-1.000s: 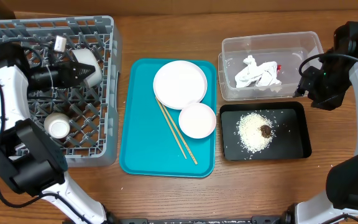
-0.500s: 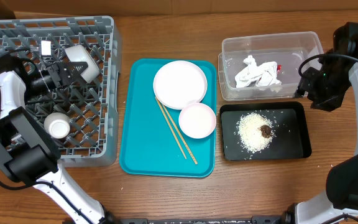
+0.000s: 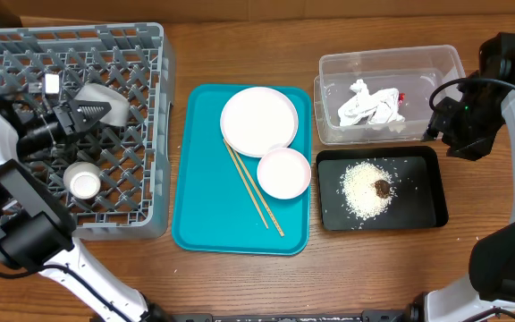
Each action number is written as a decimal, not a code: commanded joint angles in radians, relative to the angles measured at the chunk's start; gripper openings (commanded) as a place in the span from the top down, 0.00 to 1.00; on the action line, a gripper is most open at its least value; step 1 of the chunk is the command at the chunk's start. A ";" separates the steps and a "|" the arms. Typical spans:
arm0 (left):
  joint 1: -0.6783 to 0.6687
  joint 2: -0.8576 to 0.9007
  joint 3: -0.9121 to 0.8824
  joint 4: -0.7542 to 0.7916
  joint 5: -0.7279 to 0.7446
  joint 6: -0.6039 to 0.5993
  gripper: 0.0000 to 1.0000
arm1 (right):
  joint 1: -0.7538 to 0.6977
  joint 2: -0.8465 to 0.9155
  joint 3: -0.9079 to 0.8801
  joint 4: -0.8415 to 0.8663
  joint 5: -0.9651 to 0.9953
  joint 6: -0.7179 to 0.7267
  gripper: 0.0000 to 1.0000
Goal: Sort waste into correct bins and load items into the dishwasher
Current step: 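Carry the bowl with the left gripper into the dish rack and release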
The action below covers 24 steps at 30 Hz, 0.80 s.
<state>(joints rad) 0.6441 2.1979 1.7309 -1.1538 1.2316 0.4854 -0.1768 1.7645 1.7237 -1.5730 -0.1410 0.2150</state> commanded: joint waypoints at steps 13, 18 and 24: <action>0.064 -0.154 0.021 -0.051 -0.057 -0.015 0.00 | -0.004 -0.037 -0.005 -0.009 0.006 0.000 0.44; 0.041 -0.290 0.021 -0.051 -0.060 -0.023 0.00 | -0.004 -0.036 -0.005 -0.018 0.006 0.000 0.44; -0.116 -0.457 0.021 -0.050 -0.307 -0.113 0.00 | -0.004 -0.036 -0.005 -0.064 0.045 -0.003 0.44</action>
<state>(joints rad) 0.6250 1.8050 1.7355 -1.2045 1.0897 0.4389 -0.1768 1.7645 1.7214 -1.6218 -0.1387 0.2146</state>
